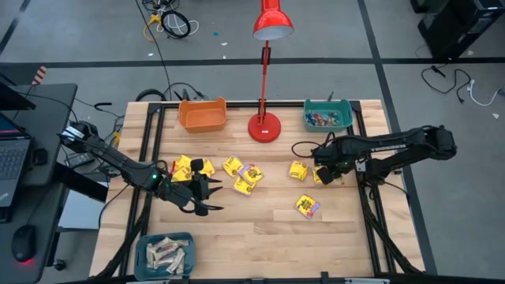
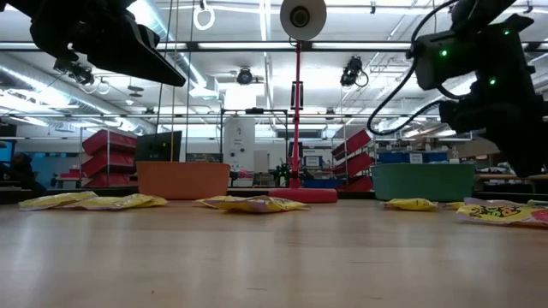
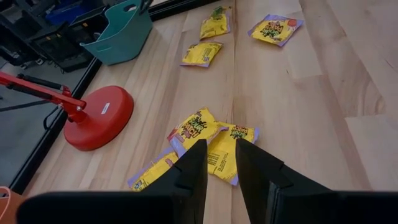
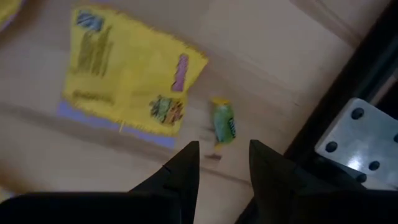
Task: Sort candy
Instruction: Put the small green candy into the green bin
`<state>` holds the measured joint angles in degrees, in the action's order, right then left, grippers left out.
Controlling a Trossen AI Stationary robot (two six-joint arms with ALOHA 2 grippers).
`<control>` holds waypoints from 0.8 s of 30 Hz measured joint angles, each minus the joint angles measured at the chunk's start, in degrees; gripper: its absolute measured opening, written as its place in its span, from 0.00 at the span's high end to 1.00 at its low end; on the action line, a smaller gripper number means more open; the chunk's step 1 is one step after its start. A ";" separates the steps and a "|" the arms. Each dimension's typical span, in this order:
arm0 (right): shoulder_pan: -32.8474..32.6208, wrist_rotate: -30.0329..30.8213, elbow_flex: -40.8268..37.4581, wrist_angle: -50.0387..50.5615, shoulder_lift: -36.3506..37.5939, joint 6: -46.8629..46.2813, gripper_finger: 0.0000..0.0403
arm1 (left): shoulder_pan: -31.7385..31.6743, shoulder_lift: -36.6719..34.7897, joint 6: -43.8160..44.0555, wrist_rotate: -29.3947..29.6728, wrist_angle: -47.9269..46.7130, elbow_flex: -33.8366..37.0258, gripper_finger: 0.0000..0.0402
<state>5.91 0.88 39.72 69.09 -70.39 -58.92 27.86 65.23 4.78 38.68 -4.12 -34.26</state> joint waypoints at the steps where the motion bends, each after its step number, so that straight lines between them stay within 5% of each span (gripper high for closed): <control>1: 0.00 0.53 0.00 -0.13 -0.80 -0.94 0.69 | 0.00 -0.02 0.00 0.00 -0.02 0.00 0.78; 24: -0.24 -2.27 -4.32 -8.08 -7.35 -2.69 0.69 | 0.00 0.00 0.00 0.02 -1.18 -0.02 0.78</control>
<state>5.67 -1.40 35.41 61.01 -77.73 -61.61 27.86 65.23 4.78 38.70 -5.30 -34.28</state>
